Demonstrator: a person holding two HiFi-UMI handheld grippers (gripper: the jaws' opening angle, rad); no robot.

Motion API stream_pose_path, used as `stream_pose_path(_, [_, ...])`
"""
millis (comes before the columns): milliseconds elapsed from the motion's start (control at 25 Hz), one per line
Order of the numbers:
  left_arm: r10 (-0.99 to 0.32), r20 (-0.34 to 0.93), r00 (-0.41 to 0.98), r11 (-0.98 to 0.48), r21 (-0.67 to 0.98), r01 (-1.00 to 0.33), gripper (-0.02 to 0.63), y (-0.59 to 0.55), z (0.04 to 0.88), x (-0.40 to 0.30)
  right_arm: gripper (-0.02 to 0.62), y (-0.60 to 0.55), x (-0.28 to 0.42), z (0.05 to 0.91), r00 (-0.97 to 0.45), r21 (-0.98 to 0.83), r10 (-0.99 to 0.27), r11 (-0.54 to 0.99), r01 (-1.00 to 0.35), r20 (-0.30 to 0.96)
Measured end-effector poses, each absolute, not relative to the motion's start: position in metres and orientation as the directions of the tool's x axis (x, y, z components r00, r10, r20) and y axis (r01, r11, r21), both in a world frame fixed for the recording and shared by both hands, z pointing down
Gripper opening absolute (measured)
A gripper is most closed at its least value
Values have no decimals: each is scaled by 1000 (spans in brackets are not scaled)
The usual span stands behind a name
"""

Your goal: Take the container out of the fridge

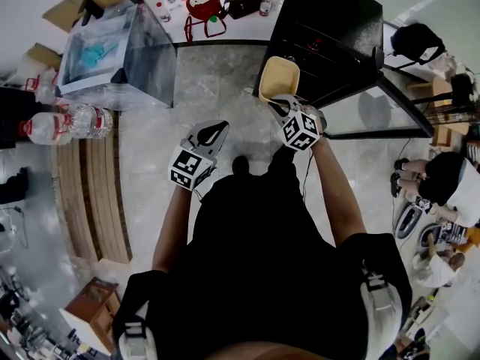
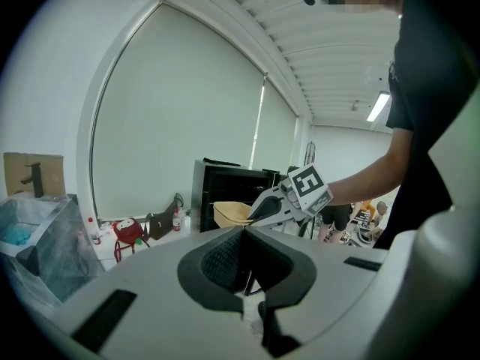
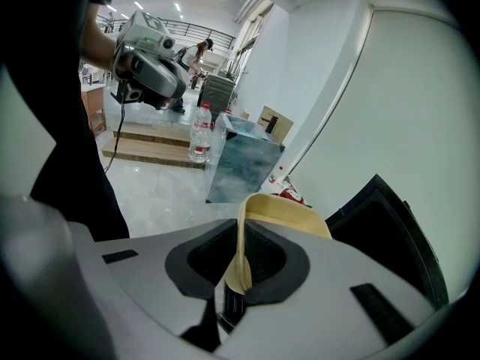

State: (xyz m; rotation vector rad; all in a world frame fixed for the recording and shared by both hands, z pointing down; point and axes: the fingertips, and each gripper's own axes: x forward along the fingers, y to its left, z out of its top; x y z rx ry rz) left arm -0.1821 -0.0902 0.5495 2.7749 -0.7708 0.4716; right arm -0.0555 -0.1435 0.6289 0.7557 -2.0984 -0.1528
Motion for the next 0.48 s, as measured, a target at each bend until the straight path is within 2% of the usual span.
stream_pose_path(480, [-467,350,812,-834,131,-536,18,-93,550,-175,28,-142,-54,630,-433,372,-563,812,-450,704])
